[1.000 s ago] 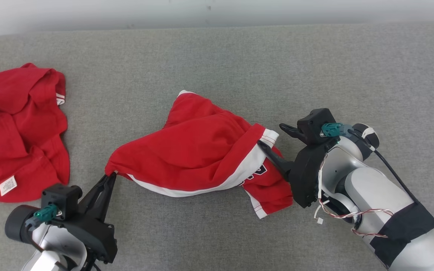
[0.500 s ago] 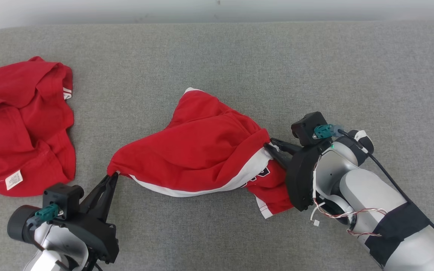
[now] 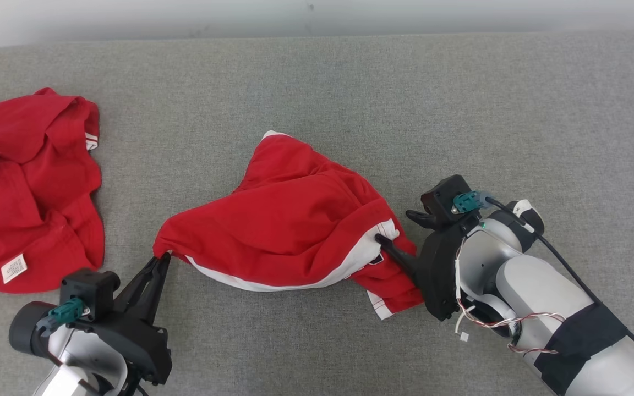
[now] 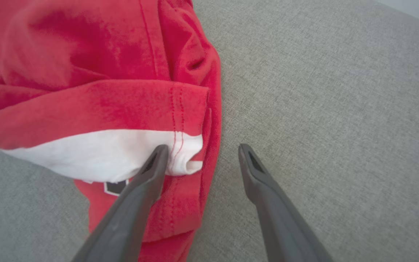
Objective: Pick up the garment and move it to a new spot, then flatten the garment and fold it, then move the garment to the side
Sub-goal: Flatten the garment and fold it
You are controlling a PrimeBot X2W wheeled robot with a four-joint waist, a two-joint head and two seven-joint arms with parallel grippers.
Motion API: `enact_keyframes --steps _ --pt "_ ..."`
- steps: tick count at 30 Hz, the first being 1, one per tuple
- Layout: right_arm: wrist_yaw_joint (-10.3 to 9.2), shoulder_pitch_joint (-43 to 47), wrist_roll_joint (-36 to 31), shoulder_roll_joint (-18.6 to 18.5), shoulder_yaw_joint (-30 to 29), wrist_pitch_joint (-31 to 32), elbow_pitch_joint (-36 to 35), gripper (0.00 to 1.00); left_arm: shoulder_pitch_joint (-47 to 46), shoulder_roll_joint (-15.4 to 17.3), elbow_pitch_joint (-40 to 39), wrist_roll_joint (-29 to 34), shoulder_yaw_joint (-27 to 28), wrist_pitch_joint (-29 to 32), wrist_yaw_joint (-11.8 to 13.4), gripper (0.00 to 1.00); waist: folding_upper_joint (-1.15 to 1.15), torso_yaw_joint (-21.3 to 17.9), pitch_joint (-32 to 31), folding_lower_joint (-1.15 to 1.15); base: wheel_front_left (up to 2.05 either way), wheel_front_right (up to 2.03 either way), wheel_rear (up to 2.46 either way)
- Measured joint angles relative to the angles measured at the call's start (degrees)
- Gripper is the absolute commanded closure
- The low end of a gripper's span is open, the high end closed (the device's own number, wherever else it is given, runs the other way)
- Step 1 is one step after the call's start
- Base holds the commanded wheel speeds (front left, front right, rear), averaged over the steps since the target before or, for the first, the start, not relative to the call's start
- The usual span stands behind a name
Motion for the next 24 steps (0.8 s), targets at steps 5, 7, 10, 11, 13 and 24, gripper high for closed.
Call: enact_keyframes --steps 5,7,10,11,13,24 --pt "0.00 0.15 0.41 0.32 0.59 0.56 -0.45 0.46 -0.04 0.00 0.07 -0.04 -0.18 0.00 -0.01 1.00 0.00 -0.18 -0.01 0.00 0.00 0.00 0.00" --pt "0.01 0.15 0.37 0.29 0.97 1.00 -0.79 0.55 -0.07 0.00 0.07 -0.04 -0.23 -0.01 -0.20 1.00 0.00 -0.20 0.01 0.00 0.00 0.00 0.00" --pt "-0.09 0.15 -1.05 -0.09 1.46 0.97 -1.75 1.00 -0.09 -0.01 0.08 -0.04 -0.30 -0.01 -0.36 1.00 0.01 -0.19 0.08 0.00 0.00 0.00 0.00" --pt "-0.21 0.14 -1.46 -0.35 1.51 0.90 -2.14 1.00 -0.09 -0.01 0.08 -0.05 -0.32 -0.02 -0.36 1.00 0.01 -0.18 0.11 0.00 0.00 0.00 0.00" --pt "-0.92 0.14 -2.56 -0.88 1.55 0.36 -2.86 1.00 -0.09 -0.01 0.09 -0.07 -0.33 -0.04 -0.36 1.00 0.01 -0.20 0.17 0.00 0.00 0.00 0.00" --pt "-2.76 -0.05 -5.54 -2.63 0.02 -4.69 -8.43 1.00 -0.19 -0.19 -0.36 -0.11 -0.07 -1.49 0.19 1.00 0.01 -0.69 0.01 0.00 0.00 0.00 0.00"
